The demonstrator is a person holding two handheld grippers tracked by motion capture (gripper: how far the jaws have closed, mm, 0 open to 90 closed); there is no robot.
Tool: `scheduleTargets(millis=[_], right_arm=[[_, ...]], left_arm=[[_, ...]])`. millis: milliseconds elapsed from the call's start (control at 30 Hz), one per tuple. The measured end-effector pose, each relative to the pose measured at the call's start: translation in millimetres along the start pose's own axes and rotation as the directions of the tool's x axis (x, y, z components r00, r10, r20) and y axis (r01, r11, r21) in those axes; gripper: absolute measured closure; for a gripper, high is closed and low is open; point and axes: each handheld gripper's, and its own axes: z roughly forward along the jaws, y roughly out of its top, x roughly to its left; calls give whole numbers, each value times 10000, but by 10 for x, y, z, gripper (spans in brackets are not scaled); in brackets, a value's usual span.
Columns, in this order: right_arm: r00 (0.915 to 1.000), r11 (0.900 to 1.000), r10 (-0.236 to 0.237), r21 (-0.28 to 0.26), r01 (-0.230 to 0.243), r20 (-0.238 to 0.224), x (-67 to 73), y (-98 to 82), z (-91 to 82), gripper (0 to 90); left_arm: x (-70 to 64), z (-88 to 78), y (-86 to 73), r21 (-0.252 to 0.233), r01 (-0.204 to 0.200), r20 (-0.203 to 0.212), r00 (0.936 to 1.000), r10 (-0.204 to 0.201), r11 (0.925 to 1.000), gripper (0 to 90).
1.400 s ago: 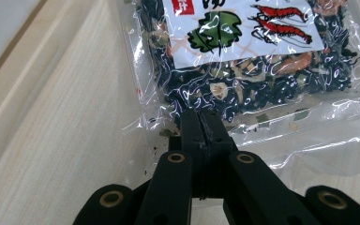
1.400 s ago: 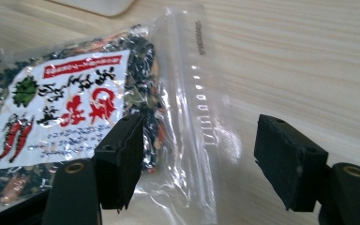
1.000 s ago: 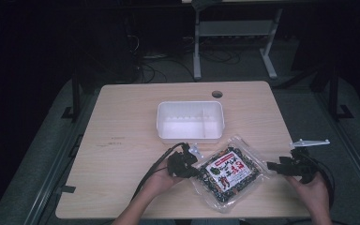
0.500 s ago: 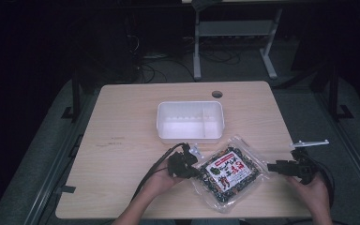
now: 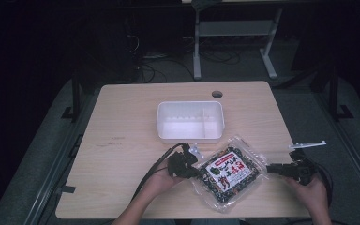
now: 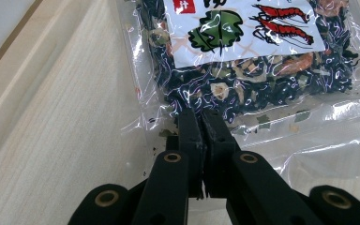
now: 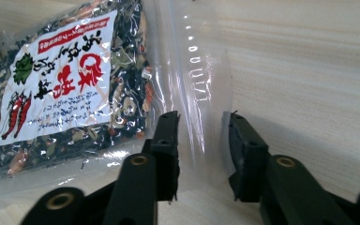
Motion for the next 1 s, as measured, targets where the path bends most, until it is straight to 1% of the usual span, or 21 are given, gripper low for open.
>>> scheduleTargets(millis=[33, 100, 133, 167, 200, 267, 333, 400, 500, 567, 600, 633, 700, 733, 767, 800, 867, 900, 933, 967, 1000], right_arm=[[10000, 10000, 0, 0, 0, 0, 0, 0, 0, 726], [10000, 9999, -70, -78, 69, -63, 3, 3, -19, 807], [9998, 9997, -196, -146, 195, -94, 7, 10, -42, 835], [9995, 9995, -234, -219, 229, -199, 4, 15, -64, 878], [9986, 9989, -241, -419, 222, -461, -1, 20, -113, 894], [9985, 9987, -322, -408, 304, -442, 3, 23, -124, 895], [9982, 9981, -544, -299, 537, -247, 36, 34, -145, 897], [9969, 9964, -791, -319, 788, -58, 75, 52, -182, 897], [9947, 9927, -1031, -625, 1030, 26, 129, 84, -283, 897], [9939, 9900, -1099, -886, 1101, 69, 169, 98, -359, 898], [9930, 9885, -1179, -940, 1184, 112, 193, 107, -392, 898], [9917, 9870, -1272, -965, 1282, 164, 208, 113, -416, 898], [9894, 9840, -1421, -1045, 1443, 283, 249, 126, -480, 898], [9890, 9835, -1450, -1056, 1472, 283, 261, 130, -502, 898], [9882, 9821, -1507, -1101, 1529, 284, 275, 134, -532, 898], [9872, 9806, -1563, -1147, 1589, 307, 291, 140, -563, 898], [9842, 9771, -1721, -1193, 1760, 424, 340, 153, -647, 898], [9820, 9743, -1812, -1265, 1865, 526, 362, 155, -678, 899], [9789, 9699, -1935, -1375, 2009, 649, 397, 157, -722, 899], [9728, 9605, -2207, -1577, 2292, 699, 467, 172, -813, 899], [9728, 9605, -2207, -1577, 2292, 699, 467, 172, -813, 899]], left_arm=[[1, 0, 0, -4, 9, 7, 10000, -9, 10000, 873], [5, 0, 0, -2, 12, 33, 10000, -12, 10000, 871], [10, -1, -1, -16, 21, 65, 10000, -21, 10000, 870], [18, -2, -2, -36, 41, 118, 9999, -40, 10000, 868], [37, -2, -3, -58, 158, 237, 9996, -157, 9999, 857], [42, 0, -2, -55, 191, 295, 9994, -190, 9998, 850], [45, 4, 2, -89, 179, 333, 9993, -176, 9998, 838], [49, 4, 11, -132, 202, 359, 9992, -197, 9997, 807], [67, -4, 29, -331, 348, 370, 9988, -335, 9988, 735], [106, 3, 45, -458, 561, 624, 9966, -532, 9974, 687], [117, 6, 53, -470, 628, 623, 9963, -598, 9969, 660], [130, 8, 65, -543, 727, 604, 9958, -694, 9959, 620], [153, 3, 83, -717, 845, 824, 9935, -785, 9938, 552], [162, 6, 97, -764, 922, 837, 9928, -858, 9928, 501], [172, 8, 115, -707, 895, 783, 9934, -840, 9935, 442], [180, 9, 129, -707, 939, 778, 9930, -884, 9931, 406], [209, 9, 148, -871, 1071, 868, 9912, -995, 9904, 365], [225, 9, 151, -981, 1150, 967, 9897, -1055, 9885, 364], [246, 13, 154, -1057, 1198, 1119, 9878, -1079, 9872, 362], [269, 26, 159, -1047, 1274, 1269, 9854, -1138, 9863, 335], [280, 38, 163, -1009, 1320, 1337, 9840, -1181, 9861, 335]])
